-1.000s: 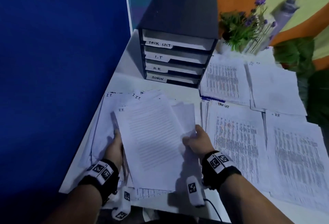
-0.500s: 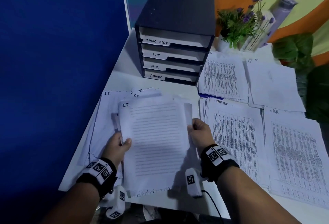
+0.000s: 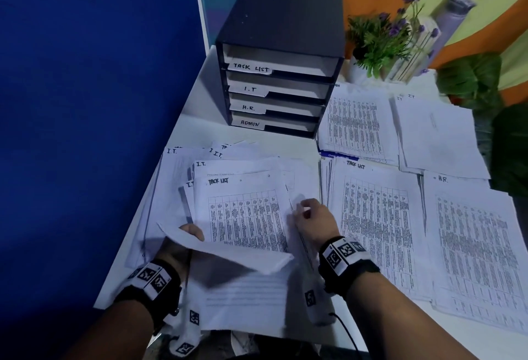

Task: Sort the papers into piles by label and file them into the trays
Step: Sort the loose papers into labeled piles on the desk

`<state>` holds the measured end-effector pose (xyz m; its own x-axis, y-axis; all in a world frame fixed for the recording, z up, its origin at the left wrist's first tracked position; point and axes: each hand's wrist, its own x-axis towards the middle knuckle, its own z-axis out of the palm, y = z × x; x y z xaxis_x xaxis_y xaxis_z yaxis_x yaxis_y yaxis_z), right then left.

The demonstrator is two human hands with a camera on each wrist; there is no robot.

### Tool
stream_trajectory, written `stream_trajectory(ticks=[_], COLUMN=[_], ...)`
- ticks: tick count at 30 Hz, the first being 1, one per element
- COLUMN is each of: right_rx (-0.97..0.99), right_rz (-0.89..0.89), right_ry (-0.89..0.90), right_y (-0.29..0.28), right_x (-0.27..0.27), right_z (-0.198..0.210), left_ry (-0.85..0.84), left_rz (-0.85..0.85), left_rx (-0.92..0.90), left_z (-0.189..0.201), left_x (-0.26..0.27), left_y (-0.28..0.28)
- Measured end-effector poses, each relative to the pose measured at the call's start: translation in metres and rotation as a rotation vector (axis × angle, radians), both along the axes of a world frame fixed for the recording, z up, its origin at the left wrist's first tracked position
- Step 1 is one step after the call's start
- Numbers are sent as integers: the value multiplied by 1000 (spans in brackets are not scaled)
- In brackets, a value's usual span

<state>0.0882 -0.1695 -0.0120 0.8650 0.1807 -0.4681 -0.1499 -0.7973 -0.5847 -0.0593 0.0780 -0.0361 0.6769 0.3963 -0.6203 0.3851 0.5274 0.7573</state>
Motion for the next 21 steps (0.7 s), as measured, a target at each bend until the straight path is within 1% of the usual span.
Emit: stream_trajectory(ticks=[1, 3, 5, 6, 8, 9, 12, 14, 17, 21], right_rx=[6, 21, 13, 12, 23, 28, 59, 64, 67, 65], right_rz=[16, 64, 107, 111, 88, 71, 35, 26, -10, -131], right_ry=[9, -21, -100, -144, -196, -206, -184, -174, -212, -287], right_y=[3, 9, 14, 16, 16, 15, 9, 4, -6, -20], right_x=[-5, -13, -19, -20, -19, -19, -16, -16, -15, -11], right_z=[0, -3, -4, -3, 3, 6, 12, 15, 14, 9], left_ry=[-22, 7, 26, 27, 23, 10, 13, 33, 52, 99], left_rz=[-36, -72, -109, -123, -144, -151, -224, -233, -216, -208], left_rx=[23, 44, 92, 167, 226, 226, 382, 435, 451, 483], left_z=[1, 1, -7, -8, -9, -10, -4, -1, -8, -13], left_x=[1, 3, 4, 4, 2, 0, -1, -2, -1, -1], left_y=[-3, -9, -10, -12, -13, -15, -20, -24, -27, -30])
